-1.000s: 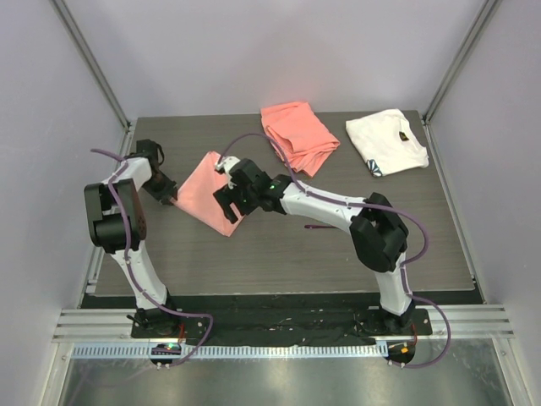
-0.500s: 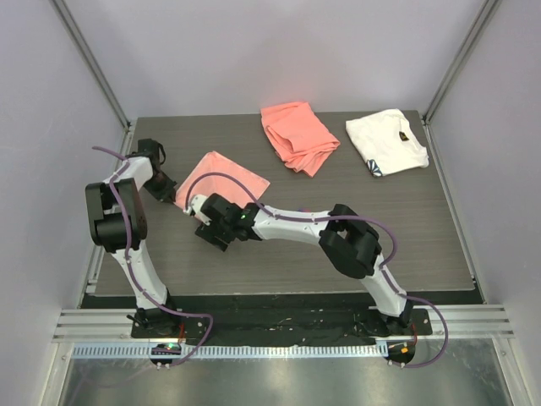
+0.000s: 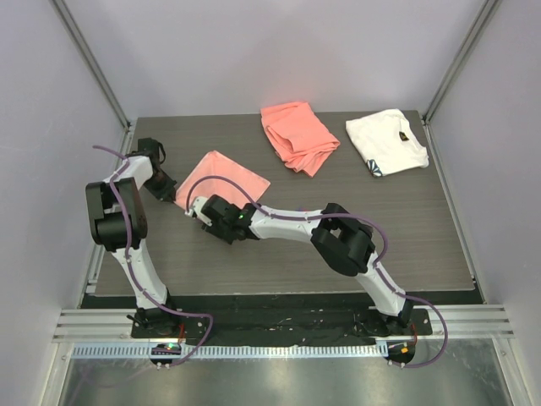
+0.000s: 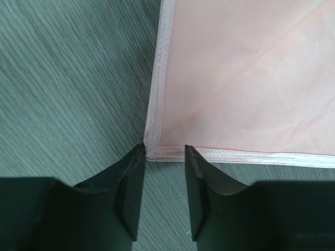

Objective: Fold the napkin into a case and place the utensils inside
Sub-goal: Pick up the upper triangle-folded napkin from the center of the board.

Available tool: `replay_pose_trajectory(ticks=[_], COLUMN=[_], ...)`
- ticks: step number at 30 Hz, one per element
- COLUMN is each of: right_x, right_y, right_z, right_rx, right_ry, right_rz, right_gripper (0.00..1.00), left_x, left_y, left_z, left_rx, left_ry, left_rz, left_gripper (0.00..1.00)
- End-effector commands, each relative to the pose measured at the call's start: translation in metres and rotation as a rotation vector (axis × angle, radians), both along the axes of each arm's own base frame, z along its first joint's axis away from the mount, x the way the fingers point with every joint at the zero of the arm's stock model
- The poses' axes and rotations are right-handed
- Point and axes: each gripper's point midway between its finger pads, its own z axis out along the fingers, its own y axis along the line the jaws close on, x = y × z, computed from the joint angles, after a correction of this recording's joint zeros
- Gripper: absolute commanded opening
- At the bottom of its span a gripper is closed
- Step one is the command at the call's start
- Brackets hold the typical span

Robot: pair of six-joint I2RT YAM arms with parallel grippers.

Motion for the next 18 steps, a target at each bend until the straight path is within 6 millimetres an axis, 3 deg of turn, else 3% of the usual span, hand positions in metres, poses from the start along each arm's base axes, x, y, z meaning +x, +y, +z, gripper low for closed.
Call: replay_pose_trajectory(ticks=[1,18], right_x=[0.007,0.007], right_y=[0.010,-0.010], right_z=[0.017,-0.026], right_rx=[0.066,0.073], right_ry=[-0.002,0.155], right_rz=[0.005,-0.013], right_gripper=[0.37,0.33], left_x=[0.002,0.005], left_y=[0.000,-0.001], left_z=[-0.011,-0.011], left_rx=[0.002,0.006], left_ry=[0.022,0.023], left_rz=[-0.015,-0.033], left_gripper=[0.00,0.00])
